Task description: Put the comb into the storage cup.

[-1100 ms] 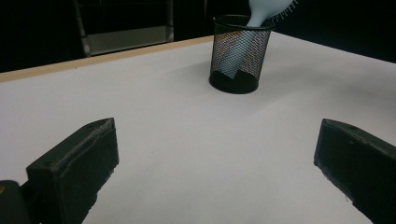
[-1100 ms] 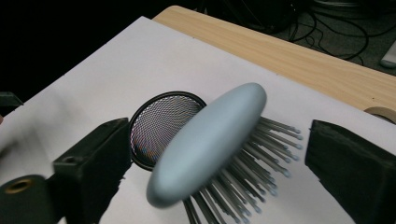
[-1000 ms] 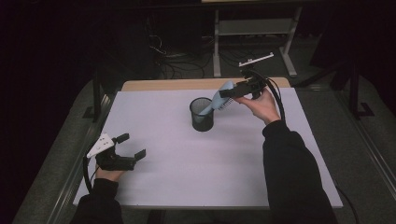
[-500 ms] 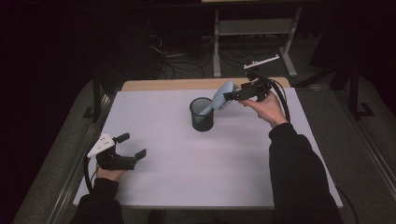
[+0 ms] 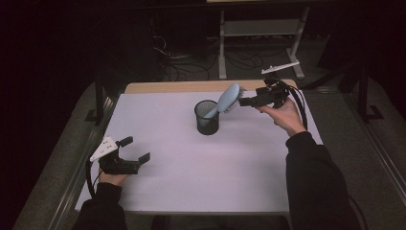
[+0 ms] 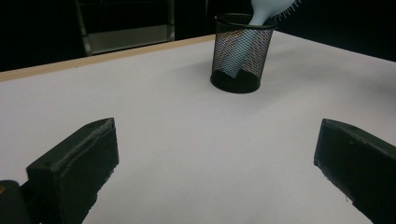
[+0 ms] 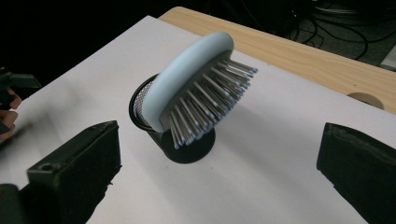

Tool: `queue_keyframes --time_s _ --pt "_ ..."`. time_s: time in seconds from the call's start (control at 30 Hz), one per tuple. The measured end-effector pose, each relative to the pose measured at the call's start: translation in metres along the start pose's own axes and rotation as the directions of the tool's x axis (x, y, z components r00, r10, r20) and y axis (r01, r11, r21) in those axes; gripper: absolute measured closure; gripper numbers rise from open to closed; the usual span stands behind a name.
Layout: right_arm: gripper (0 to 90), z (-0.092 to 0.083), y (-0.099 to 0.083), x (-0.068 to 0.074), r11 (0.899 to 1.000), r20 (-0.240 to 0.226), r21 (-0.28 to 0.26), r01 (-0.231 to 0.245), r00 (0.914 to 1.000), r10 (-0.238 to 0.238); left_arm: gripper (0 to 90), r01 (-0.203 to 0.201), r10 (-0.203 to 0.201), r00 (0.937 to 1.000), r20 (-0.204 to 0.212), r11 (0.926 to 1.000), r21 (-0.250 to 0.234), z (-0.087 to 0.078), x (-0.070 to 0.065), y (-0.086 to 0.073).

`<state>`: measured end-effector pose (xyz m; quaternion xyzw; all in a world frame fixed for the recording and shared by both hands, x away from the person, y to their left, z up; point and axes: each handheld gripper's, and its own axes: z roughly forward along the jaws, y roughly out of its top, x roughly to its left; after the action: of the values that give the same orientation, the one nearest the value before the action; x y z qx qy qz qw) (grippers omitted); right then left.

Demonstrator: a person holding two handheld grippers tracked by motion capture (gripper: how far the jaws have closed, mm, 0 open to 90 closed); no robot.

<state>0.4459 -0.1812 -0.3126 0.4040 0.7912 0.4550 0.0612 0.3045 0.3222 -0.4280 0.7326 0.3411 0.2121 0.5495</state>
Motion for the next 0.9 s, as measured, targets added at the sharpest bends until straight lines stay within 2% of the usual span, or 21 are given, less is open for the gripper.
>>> queue_keyframes --time_s 0.37,0.9 --pt "0.0 -0.016 -0.014 -0.007 1.000 0.015 -0.012 0.004 0.9999 -0.004 0.0 0.001 -0.001 1.0000 -0.002 1.0000 -0.003 0.000 0.000 0.000" --pt "0.0 -0.028 -0.035 -0.012 1.000 0.029 -0.014 0.008 0.9996 -0.008 0.0 0.004 -0.004 1.0000 -0.002 0.9999 -0.013 -0.001 0.001 0.001"
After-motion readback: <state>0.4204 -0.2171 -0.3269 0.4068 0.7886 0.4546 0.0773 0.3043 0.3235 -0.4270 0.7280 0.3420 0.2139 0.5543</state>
